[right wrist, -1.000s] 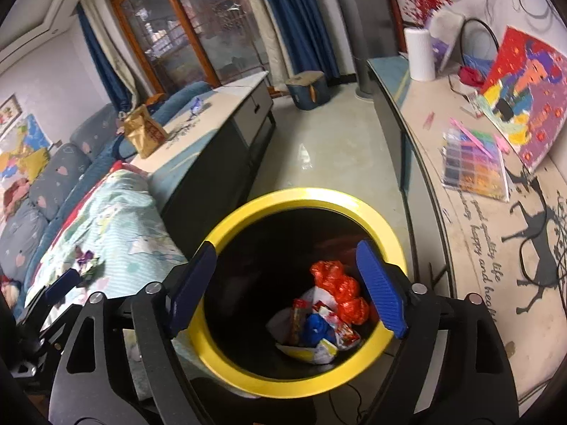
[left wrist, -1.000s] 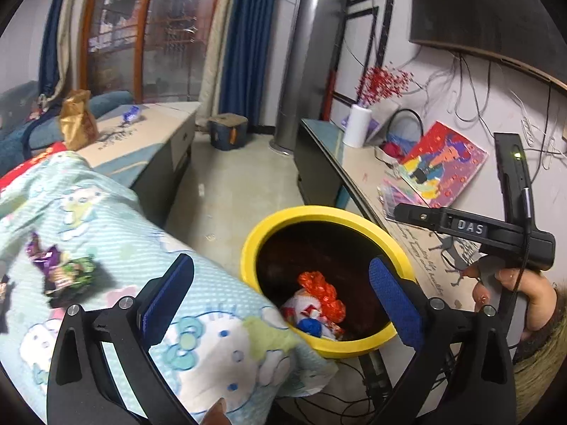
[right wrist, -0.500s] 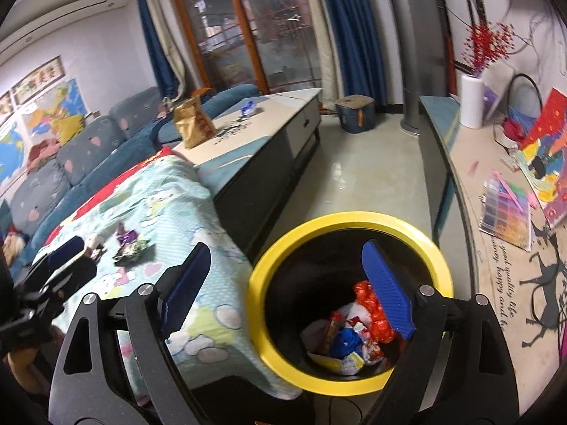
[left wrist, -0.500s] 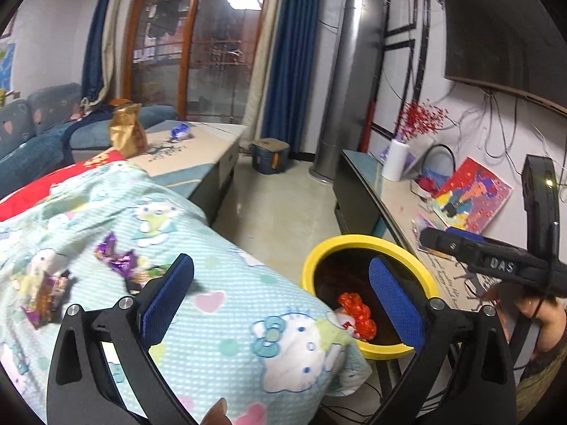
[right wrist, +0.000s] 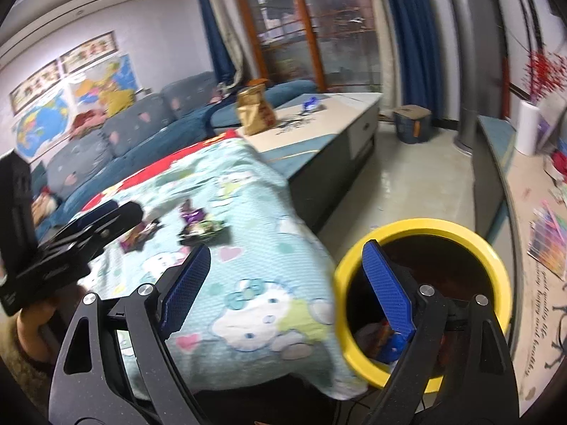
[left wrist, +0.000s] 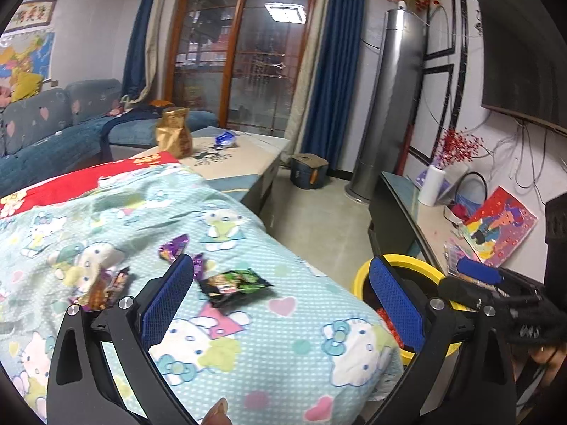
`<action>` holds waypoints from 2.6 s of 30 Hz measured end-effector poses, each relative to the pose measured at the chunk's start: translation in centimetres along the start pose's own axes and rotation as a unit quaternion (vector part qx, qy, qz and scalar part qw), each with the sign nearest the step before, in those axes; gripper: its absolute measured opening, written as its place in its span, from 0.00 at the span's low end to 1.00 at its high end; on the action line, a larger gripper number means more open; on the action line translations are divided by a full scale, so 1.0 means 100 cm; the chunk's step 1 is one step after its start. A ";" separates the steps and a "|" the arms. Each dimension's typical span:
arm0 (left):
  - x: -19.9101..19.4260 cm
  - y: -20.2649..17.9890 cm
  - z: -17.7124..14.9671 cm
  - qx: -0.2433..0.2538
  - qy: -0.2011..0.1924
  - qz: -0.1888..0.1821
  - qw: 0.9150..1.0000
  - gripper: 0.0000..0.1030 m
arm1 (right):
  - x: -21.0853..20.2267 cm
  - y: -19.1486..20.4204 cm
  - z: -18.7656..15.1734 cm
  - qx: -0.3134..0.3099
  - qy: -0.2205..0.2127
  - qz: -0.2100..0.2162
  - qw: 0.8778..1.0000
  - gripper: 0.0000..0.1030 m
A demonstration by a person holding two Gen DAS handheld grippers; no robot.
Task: Collect trash
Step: 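Move both tools back over the wrappers on the bed, then grasp the purple wrapper with the left tool while the right tool grasps the green snack packet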
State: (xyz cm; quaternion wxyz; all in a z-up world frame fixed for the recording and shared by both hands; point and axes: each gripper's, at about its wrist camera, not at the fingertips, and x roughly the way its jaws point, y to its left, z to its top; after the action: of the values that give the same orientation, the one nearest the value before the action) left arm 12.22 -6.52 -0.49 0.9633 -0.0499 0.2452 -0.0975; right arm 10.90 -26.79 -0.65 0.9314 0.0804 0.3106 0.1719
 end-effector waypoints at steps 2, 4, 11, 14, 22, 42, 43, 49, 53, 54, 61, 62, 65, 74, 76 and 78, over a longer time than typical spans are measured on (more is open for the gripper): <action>-0.003 0.008 0.000 -0.004 -0.003 0.008 1.000 0.94 | 0.003 0.013 -0.002 -0.010 0.003 0.011 1.000 0.77; -0.007 0.019 -0.001 -0.008 -0.006 0.017 1.000 0.94 | 0.007 0.024 -0.002 -0.018 0.002 0.017 1.000 0.77; -0.020 0.059 -0.003 -0.039 -0.016 0.054 0.998 0.94 | 0.032 0.054 -0.002 -0.025 0.024 0.034 0.999 0.77; -0.025 0.080 -0.004 -0.054 -0.018 0.073 0.996 0.94 | 0.047 0.066 0.000 -0.034 0.037 0.039 0.998 0.77; -0.032 0.135 -0.012 -0.089 -0.012 0.120 0.989 0.94 | 0.093 0.084 0.009 -0.029 0.073 0.043 0.996 0.77; 0.035 0.220 -0.047 -0.191 0.095 0.093 0.973 0.68 | 0.192 0.077 0.008 0.066 0.157 0.039 0.985 0.54; 0.039 0.222 -0.051 -0.199 0.099 0.086 0.971 0.68 | 0.195 0.075 0.007 0.074 0.163 0.042 0.983 0.46; 0.046 0.229 -0.058 -0.230 0.102 0.075 0.965 0.58 | 0.196 0.071 0.000 0.094 0.172 0.067 0.978 0.14; 0.048 0.229 -0.059 -0.231 0.102 0.078 0.964 0.45 | 0.183 0.070 -0.005 0.094 0.169 0.078 0.978 0.08; 0.048 0.228 -0.059 -0.230 0.104 0.081 0.964 0.38 | 0.181 0.071 -0.005 0.094 0.168 0.079 0.978 0.07; 0.039 0.225 -0.060 -0.230 0.094 0.089 0.965 0.28 | 0.156 0.075 -0.011 0.074 0.155 0.083 0.982 0.03; 0.036 0.223 -0.060 -0.229 0.090 0.091 0.965 0.28 | 0.154 0.075 -0.010 0.072 0.153 0.084 0.982 0.03; 0.026 0.219 -0.060 -0.229 0.081 0.089 0.966 0.27 | 0.145 0.077 -0.012 0.065 0.146 0.085 0.983 0.03; -0.004 0.196 -0.051 -0.206 0.057 0.083 0.973 0.26 | 0.118 0.083 -0.014 0.049 0.130 0.103 0.985 0.02; -0.007 0.191 -0.048 -0.199 0.054 0.079 0.975 0.26 | 0.112 0.086 -0.014 0.044 0.127 0.108 0.985 0.02; -0.012 0.184 -0.044 -0.193 0.051 0.073 0.977 0.26 | 0.108 0.089 -0.015 0.038 0.126 0.113 0.985 0.02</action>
State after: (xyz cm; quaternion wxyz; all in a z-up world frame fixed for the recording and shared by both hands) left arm 12.06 11.49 -6.48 0.9263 -0.2120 0.3109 0.0202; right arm 15.67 -14.52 -5.47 0.8556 0.1285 0.4207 0.2727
